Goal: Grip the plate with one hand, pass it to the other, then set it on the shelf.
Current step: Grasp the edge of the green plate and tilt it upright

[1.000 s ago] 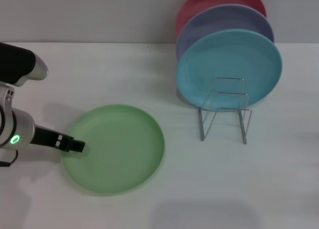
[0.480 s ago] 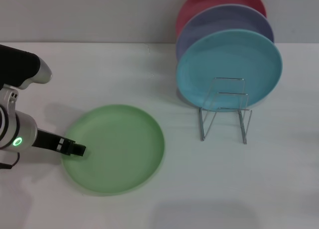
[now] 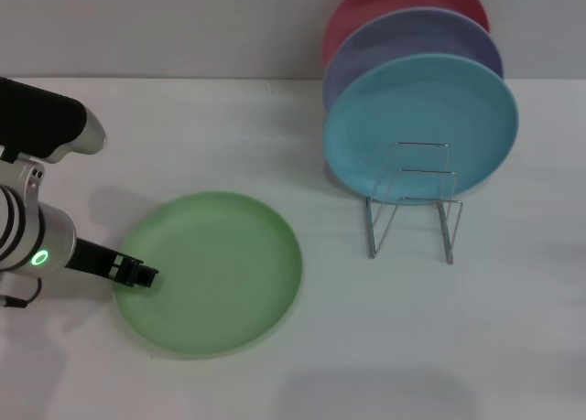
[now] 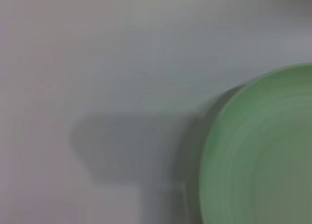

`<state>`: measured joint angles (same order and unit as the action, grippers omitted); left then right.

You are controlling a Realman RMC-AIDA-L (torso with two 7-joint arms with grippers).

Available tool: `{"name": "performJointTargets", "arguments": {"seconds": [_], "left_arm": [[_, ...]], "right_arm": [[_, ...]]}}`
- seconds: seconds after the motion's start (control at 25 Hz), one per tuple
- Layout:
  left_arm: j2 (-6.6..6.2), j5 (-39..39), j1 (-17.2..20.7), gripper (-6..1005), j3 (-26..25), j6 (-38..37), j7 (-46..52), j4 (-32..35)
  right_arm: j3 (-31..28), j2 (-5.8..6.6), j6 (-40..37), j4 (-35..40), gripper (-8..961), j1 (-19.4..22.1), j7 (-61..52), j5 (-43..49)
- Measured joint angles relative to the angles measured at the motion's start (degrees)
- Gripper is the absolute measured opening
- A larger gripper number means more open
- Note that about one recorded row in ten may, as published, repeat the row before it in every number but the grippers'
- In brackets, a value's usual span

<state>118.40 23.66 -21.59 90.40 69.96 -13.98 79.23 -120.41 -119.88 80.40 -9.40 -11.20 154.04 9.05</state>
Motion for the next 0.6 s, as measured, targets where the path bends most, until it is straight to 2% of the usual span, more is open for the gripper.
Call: {"name": "performJointTargets", "arguments": {"seconds": [0.24,0.4,0.6], "left_arm": [[-0.02,-0.3,-0.3,624,0.3,0.1,-0.1,0.2],[-0.01,-0.6,-0.2,369,0.3,-0.2,-0.1,0.4],[-0.06,-0.9,-0.2,254,0.5,-0.5,-0.3,0.3]], "right_arm": [[0.0,0.00,0.0,0.1,833,0.0,0.1,0.0],[0.0,0.00,0.0,0.1,833,0.0,0.2,0.0],[0.0,0.00,0.0,0.1,834,0.0,0.3,0.0]]}}
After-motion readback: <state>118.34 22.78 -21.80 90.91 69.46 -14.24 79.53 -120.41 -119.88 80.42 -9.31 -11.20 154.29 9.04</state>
